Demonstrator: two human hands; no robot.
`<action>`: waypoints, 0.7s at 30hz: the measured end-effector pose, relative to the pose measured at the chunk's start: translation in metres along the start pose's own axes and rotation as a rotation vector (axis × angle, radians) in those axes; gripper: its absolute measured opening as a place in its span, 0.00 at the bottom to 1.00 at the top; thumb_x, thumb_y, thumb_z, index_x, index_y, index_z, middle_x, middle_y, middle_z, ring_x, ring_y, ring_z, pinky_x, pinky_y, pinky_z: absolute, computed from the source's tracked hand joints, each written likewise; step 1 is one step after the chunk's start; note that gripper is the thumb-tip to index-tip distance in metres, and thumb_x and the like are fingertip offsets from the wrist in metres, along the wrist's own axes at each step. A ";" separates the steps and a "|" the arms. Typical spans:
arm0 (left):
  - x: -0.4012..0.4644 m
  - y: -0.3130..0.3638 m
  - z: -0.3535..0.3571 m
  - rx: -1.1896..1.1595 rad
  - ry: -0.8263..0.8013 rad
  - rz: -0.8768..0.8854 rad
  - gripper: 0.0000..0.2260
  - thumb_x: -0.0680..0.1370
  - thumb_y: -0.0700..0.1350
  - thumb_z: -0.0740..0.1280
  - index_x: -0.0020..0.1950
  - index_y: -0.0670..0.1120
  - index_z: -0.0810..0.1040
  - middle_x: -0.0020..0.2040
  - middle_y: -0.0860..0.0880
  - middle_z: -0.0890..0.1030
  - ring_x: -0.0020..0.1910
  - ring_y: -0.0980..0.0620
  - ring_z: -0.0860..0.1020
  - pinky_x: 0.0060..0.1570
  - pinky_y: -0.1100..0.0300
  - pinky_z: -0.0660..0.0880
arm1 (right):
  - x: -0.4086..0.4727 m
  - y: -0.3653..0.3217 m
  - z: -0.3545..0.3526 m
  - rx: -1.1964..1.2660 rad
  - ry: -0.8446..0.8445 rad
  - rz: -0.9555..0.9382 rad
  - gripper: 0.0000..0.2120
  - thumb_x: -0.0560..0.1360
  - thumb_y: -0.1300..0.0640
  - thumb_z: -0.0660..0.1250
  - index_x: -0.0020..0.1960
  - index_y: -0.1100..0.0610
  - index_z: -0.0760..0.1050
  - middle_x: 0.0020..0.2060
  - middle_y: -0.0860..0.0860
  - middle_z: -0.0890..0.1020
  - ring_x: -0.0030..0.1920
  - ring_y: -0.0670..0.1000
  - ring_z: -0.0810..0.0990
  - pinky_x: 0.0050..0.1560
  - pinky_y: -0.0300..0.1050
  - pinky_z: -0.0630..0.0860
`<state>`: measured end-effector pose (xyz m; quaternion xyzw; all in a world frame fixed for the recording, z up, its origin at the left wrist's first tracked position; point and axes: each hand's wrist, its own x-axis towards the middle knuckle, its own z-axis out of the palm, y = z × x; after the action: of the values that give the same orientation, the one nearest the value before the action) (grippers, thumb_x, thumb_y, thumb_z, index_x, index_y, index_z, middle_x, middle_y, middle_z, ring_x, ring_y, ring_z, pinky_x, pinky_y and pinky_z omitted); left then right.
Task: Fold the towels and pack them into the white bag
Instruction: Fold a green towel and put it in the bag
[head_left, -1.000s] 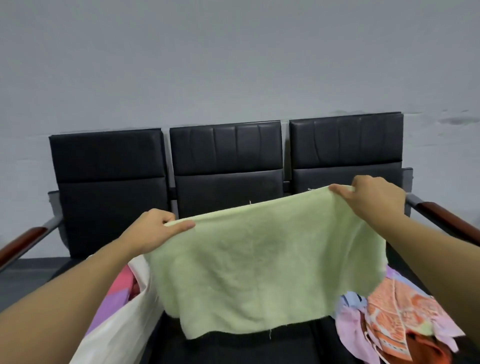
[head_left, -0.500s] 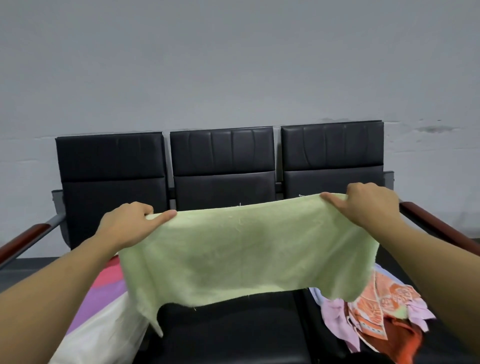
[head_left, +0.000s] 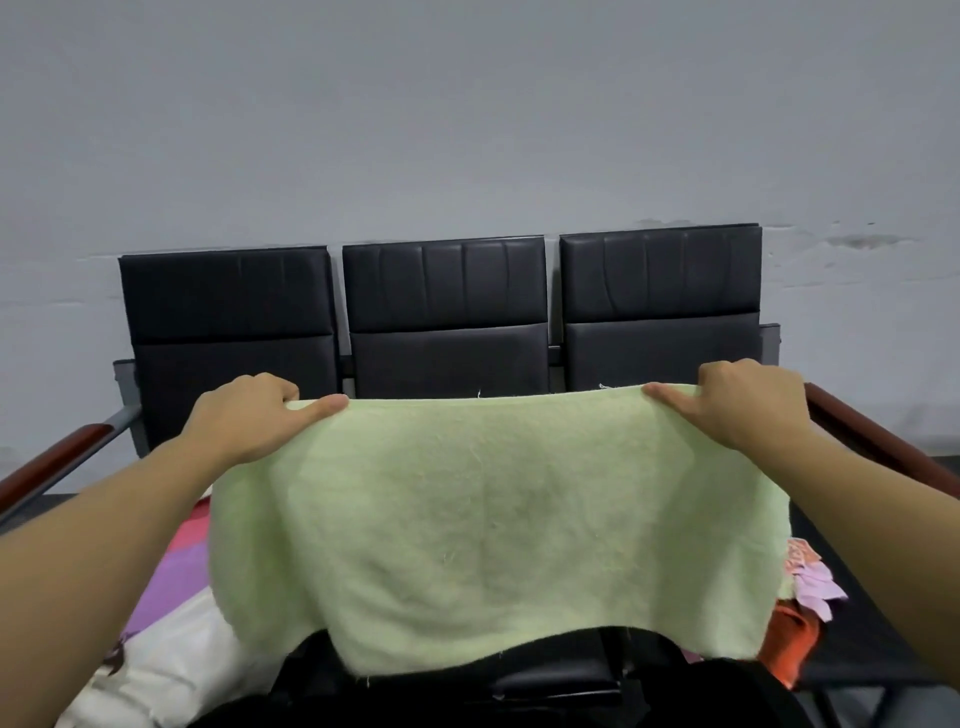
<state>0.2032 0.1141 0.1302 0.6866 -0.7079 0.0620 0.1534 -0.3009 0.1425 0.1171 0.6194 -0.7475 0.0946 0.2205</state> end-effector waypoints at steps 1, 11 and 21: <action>0.004 0.001 0.010 0.011 -0.024 -0.010 0.40 0.68 0.82 0.52 0.35 0.45 0.76 0.32 0.51 0.80 0.36 0.51 0.79 0.36 0.57 0.71 | 0.002 -0.002 0.010 -0.001 -0.028 -0.005 0.39 0.69 0.19 0.43 0.36 0.51 0.73 0.29 0.48 0.78 0.30 0.49 0.76 0.33 0.42 0.74; 0.078 -0.015 0.192 0.066 -0.323 -0.131 0.36 0.68 0.82 0.53 0.38 0.50 0.79 0.36 0.53 0.81 0.38 0.52 0.79 0.42 0.55 0.77 | 0.060 -0.053 0.188 -0.095 -0.298 -0.065 0.37 0.69 0.19 0.45 0.39 0.49 0.75 0.32 0.45 0.76 0.34 0.49 0.77 0.34 0.41 0.69; 0.171 -0.025 0.367 0.162 -0.455 -0.213 0.36 0.69 0.81 0.50 0.45 0.49 0.74 0.40 0.49 0.79 0.41 0.48 0.77 0.43 0.52 0.75 | 0.117 -0.091 0.379 -0.135 -0.405 -0.045 0.38 0.69 0.20 0.48 0.45 0.50 0.80 0.35 0.49 0.78 0.38 0.53 0.75 0.41 0.44 0.70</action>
<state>0.1781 -0.1592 -0.1679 0.7636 -0.6407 -0.0541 -0.0596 -0.3092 -0.1373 -0.1782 0.6262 -0.7671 -0.0872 0.1087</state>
